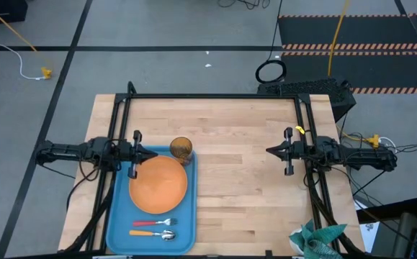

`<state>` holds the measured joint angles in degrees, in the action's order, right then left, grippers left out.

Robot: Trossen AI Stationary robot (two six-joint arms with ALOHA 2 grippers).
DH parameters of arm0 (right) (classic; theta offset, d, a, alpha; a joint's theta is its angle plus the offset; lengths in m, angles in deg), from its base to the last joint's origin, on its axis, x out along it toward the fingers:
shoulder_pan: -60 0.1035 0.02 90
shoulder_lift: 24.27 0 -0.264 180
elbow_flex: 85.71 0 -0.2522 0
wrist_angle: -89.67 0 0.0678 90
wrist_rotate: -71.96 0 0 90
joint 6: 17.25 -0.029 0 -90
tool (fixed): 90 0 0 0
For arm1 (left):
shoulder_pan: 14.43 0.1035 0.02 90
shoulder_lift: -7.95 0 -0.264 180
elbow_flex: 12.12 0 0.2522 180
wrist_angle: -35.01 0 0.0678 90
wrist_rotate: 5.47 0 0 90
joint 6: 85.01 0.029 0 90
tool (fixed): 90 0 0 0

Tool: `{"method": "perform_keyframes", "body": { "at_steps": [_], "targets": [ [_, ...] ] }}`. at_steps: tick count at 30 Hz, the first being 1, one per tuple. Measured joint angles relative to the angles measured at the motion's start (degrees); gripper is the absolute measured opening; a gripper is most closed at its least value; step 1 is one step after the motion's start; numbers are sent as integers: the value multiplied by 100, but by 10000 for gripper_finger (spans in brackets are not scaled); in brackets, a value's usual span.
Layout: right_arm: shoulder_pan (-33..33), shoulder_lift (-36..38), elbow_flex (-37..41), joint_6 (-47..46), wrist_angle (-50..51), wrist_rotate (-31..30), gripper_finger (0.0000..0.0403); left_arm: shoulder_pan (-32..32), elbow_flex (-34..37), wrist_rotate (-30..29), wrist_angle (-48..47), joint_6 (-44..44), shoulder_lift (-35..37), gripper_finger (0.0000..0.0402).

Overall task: Pick and place plate/cup/fork/spoon on tray
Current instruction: Return to Home Position

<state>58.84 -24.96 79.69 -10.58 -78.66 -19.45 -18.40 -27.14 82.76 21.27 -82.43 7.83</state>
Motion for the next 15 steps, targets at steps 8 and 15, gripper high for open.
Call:
{"method": "perform_keyframes", "body": {
  "at_steps": [8,15],
  "targets": [
    [0,-2,0,0,0,0,0,0,46,-19,73,139,-2,5],
    [0,-2,-1,0,0,0,0,20,48,-16,73,186,-2,8]
  ]
}}
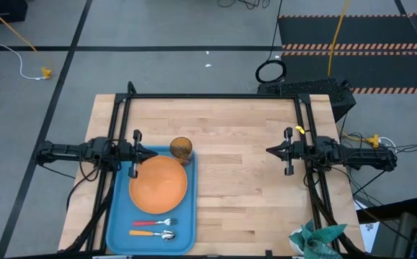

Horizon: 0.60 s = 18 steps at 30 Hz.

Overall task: Pick and place plate/cup/fork/spoon on tray
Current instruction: Return to Home Position

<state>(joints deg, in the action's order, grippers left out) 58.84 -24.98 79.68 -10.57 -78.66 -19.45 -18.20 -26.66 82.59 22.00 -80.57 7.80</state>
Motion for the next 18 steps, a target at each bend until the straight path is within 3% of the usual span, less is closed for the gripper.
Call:
{"method": "perform_keyframes", "body": {
  "at_steps": [18],
  "targets": [
    [0,0,1,0,0,0,0,0,9,17,0,-8,0,21]
  ]
}}
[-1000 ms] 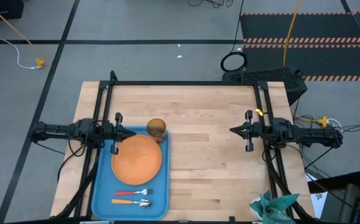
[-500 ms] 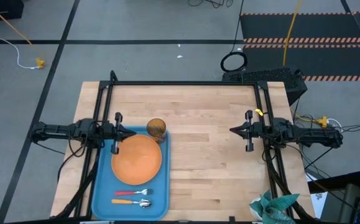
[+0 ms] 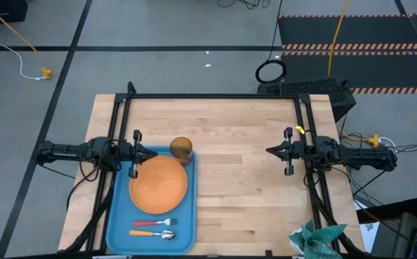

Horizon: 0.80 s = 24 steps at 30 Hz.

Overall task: Pick and place plate/cup/fork/spoon on tray
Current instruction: Return to Home Position

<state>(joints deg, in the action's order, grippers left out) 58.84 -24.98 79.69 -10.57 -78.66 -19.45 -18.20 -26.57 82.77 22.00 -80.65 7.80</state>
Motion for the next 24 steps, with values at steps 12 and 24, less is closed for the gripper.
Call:
{"method": "perform_keyframes", "body": {
  "at_steps": [12,24],
  "targets": [
    [1,0,-2,0,0,0,0,0,2,0,-4,-15,0,10],
    [2,0,0,-1,0,0,0,0,4,0,-4,-14,0,23]
  ]
}}
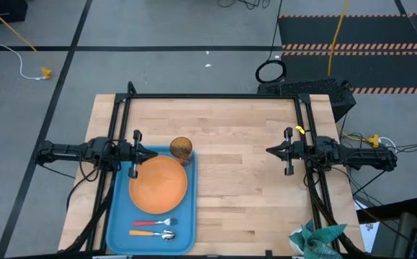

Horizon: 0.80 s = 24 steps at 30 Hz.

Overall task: Pick and place plate/cup/fork/spoon on tray
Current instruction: Return to Home Position

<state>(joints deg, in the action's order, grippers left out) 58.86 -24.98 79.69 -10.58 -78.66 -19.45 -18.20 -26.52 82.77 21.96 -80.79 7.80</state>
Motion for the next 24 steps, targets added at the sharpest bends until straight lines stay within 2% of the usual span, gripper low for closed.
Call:
{"method": "perform_keyframes", "body": {
  "at_steps": [10,19,24],
  "targets": [
    [0,0,-2,2,0,0,0,0,2,-2,-2,1,0,5],
    [-2,0,-2,1,0,0,0,-2,2,-2,-2,1,0,27],
    [-1,0,0,2,0,0,0,-1,2,-2,-4,1,0,24]
  ]
}}
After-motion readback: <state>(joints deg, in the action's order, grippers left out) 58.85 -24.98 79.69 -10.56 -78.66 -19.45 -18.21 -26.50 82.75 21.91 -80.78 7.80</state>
